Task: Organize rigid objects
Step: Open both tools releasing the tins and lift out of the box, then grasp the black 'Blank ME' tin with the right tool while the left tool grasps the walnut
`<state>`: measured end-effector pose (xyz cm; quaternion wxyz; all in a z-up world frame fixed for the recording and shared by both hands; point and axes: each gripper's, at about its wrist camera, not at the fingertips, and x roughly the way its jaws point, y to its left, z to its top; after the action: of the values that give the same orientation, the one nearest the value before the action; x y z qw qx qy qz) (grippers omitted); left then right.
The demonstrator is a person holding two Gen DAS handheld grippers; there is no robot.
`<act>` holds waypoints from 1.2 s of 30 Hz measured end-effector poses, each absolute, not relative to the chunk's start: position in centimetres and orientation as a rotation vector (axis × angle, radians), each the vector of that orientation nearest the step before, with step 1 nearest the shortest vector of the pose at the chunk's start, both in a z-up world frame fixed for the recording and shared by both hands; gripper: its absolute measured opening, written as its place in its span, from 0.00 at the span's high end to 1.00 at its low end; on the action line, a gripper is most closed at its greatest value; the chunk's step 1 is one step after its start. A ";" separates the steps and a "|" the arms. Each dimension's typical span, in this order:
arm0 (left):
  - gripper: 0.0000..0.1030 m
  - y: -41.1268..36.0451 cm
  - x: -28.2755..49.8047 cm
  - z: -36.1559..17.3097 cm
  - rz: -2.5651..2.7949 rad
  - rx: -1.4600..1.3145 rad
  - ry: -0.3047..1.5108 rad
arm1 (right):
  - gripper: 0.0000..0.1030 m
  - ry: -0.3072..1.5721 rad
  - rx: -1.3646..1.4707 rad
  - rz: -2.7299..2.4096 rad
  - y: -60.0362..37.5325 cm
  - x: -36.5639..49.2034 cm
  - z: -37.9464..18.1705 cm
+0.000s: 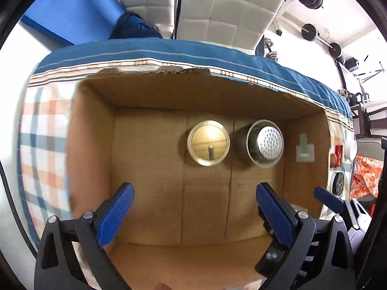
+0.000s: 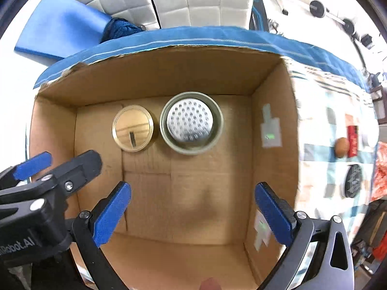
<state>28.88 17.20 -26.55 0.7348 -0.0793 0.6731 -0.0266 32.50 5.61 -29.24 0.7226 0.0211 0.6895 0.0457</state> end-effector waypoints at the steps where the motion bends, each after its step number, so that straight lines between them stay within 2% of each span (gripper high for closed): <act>1: 0.00 17.8 28.7 -26.0 -0.058 -0.167 1.469 | 0.00 1.513 0.038 0.094 5.5 31.7 -28.6; 13: 0.00 19.0 23.4 -20.4 -0.031 -0.133 1.339 | 0.00 1.390 0.068 0.133 4.0 22.9 -19.4; 22: 0.00 17.8 20.7 -17.5 -0.038 -0.137 1.286 | 0.00 1.350 0.091 0.187 3.0 19.4 -16.0; 30: 0.00 11.8 20.0 -15.7 -0.112 -0.118 1.261 | 0.00 1.338 0.170 0.148 -3.6 18.3 -14.8; 36: 0.00 3.6 21.3 -15.7 -0.216 -0.078 1.260 | 0.00 1.355 0.219 0.014 -13.0 18.2 -15.6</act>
<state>21.30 3.57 -15.71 0.8019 -0.0362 0.5878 -0.1006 18.24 -12.95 -15.60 0.7735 0.1012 0.6256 0.0063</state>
